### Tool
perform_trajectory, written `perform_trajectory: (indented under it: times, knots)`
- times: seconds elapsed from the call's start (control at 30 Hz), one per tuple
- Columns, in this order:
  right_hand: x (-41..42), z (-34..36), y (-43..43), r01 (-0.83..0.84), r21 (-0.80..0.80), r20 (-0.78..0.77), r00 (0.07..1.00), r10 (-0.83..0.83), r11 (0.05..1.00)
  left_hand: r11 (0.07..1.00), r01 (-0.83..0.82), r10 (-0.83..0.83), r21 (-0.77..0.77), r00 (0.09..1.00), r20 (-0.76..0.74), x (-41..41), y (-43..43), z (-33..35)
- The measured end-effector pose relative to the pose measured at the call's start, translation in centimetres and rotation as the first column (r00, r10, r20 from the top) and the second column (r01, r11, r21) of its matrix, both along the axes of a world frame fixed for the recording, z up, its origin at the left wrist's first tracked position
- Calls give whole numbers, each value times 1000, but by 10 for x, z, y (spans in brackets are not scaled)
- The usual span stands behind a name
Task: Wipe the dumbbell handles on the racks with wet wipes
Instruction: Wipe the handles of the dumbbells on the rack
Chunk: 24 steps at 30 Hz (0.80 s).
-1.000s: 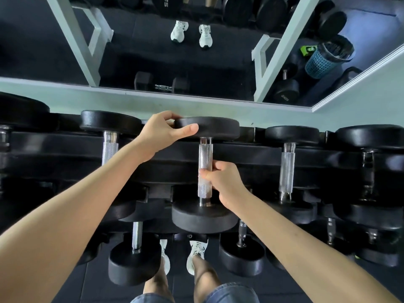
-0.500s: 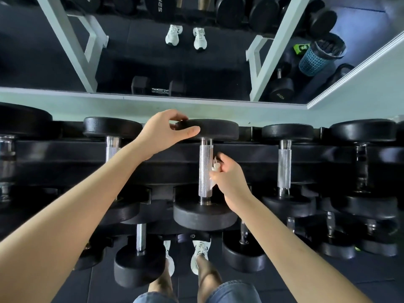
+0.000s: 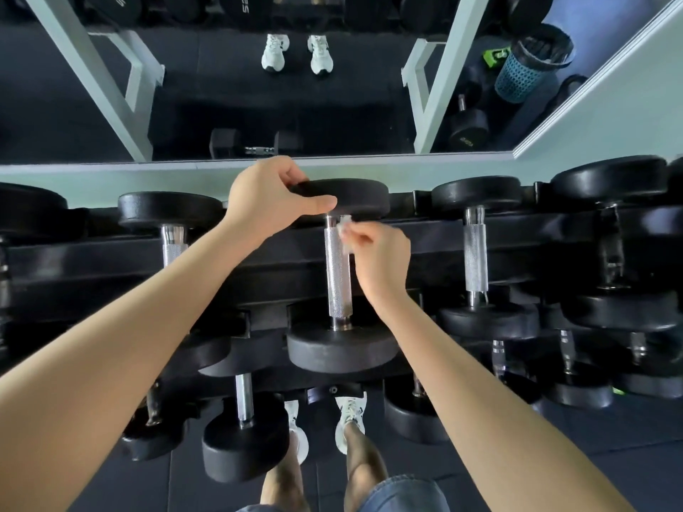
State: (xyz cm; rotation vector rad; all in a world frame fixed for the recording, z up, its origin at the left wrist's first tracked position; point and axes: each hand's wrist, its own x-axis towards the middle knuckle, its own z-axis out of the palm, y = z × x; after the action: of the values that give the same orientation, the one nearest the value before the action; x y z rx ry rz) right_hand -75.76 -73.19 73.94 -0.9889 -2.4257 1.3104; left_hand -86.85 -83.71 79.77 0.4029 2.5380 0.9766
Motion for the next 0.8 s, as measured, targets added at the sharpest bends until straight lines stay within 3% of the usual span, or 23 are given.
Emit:
perform_trajectory:
  times: [0.13, 0.27, 0.43, 0.67, 0.8]
  knots:
    - [5, -6, -11, 70, -70, 38, 997, -68, 995, 999, -33, 31, 31, 998, 49, 0, 1, -1]
    - [37, -25, -3, 1, -279, 252, 965, 72, 960, 999, -30, 28, 38, 997, 69, 1, 0, 0]
    - [10, -9, 16, -49, -543, 355, 891, 282, 838, 998, -45, 41, 46, 997, 72, 3, 1, 1]
    - [53, -1, 10, -293, -227, 409, 837, 364, 929, 998, -38, 36, 40, 998, 55, 1, 2, -1]
    - [52, 4, 10, -291, -261, 404, 833, 378, 920, 999, -38, 37, 23, 999, 40, 3, 2, -1]
